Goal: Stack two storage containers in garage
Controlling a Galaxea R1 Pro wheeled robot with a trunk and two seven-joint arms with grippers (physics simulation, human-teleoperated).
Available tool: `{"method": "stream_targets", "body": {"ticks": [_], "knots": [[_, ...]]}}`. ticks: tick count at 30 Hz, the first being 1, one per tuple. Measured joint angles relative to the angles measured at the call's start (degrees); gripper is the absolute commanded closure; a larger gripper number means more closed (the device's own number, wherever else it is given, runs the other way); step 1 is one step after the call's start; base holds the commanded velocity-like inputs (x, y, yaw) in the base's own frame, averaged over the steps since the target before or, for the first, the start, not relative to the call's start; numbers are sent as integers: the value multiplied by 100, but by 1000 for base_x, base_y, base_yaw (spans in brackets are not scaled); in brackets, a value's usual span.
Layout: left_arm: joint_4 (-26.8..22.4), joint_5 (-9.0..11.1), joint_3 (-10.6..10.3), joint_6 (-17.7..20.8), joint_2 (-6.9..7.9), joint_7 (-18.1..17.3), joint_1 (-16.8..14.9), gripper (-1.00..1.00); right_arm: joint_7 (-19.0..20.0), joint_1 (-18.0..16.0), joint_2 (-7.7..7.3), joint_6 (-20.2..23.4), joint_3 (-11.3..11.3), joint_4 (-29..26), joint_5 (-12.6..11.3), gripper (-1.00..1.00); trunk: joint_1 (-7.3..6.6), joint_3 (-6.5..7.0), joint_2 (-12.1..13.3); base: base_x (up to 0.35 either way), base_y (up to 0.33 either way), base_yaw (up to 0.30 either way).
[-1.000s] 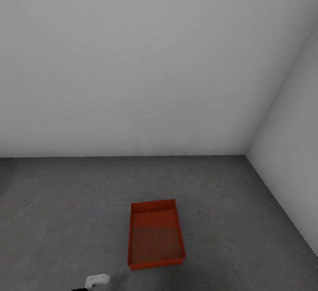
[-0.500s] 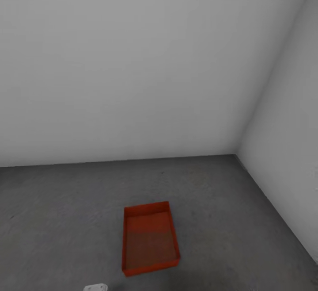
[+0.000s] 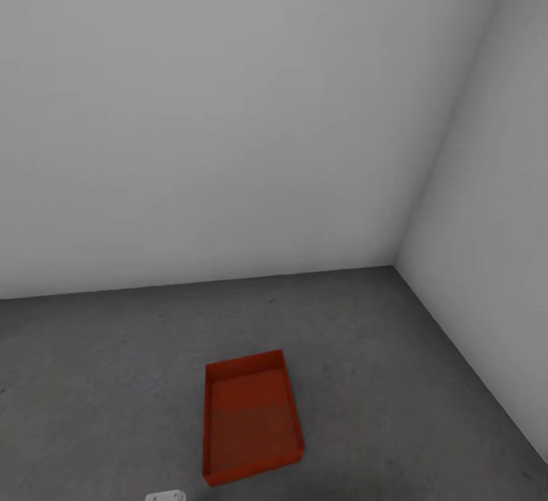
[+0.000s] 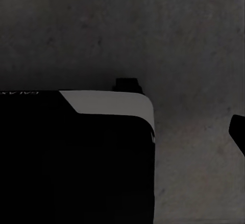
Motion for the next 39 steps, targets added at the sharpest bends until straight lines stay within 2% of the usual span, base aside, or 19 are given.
{"method": "stream_targets", "body": {"ticks": [16,39], "knots": [[0,-2,-5,-5,-2,2,22,-100,0,0,4,16,0,0,-53,-100,0,13,0,0,0,-1],[0,-2,-5,-5,8,2,22,-100,17,0,18,16,-6,0,-61,-100,0,209,0,0,0,-48]]}}
